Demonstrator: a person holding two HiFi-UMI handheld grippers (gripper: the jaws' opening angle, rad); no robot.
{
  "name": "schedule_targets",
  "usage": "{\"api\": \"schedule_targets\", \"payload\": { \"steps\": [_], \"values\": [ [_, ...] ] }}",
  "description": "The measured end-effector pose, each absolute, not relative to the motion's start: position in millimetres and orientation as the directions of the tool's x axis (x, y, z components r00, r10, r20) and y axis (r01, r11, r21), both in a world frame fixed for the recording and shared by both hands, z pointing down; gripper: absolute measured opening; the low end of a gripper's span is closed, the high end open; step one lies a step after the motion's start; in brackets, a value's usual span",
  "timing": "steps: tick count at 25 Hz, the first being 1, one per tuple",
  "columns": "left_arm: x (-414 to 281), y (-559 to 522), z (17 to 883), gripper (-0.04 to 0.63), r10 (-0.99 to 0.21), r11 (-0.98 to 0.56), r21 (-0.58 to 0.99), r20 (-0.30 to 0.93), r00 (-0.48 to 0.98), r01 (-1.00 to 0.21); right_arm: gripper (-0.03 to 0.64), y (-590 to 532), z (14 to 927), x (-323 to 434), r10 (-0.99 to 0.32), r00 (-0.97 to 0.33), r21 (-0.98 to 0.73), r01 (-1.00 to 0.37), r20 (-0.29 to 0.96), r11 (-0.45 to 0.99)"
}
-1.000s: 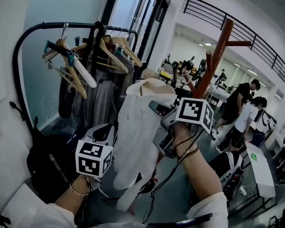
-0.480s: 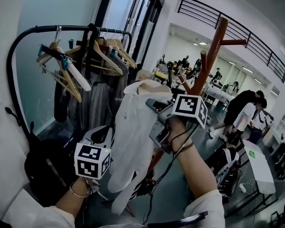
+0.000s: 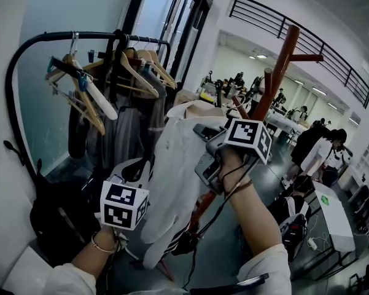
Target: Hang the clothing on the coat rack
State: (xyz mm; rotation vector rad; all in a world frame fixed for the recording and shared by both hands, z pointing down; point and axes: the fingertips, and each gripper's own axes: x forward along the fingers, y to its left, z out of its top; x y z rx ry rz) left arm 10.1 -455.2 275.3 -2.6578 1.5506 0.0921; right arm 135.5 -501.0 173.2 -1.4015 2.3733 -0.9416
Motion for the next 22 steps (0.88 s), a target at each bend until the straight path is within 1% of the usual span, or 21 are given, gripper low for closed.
{"api": "schedule_targets", "payload": {
  "steps": [6,22],
  "values": [
    [26,-453,256,0.009,-0.842,-0.522,-0.06,-0.123,0.525,-0.851,0.031,-508,174,144,-0.866,-0.484,-0.637,-0.709,0.128,0.302],
    [27,-474,262,0.009,-0.826,-0.552,-0.038,-0.116,0.552,-0.833,0.034,-531,181,157,-0.891,-0.43,-0.664,-0.71,0.144,0.235]
  ]
}}
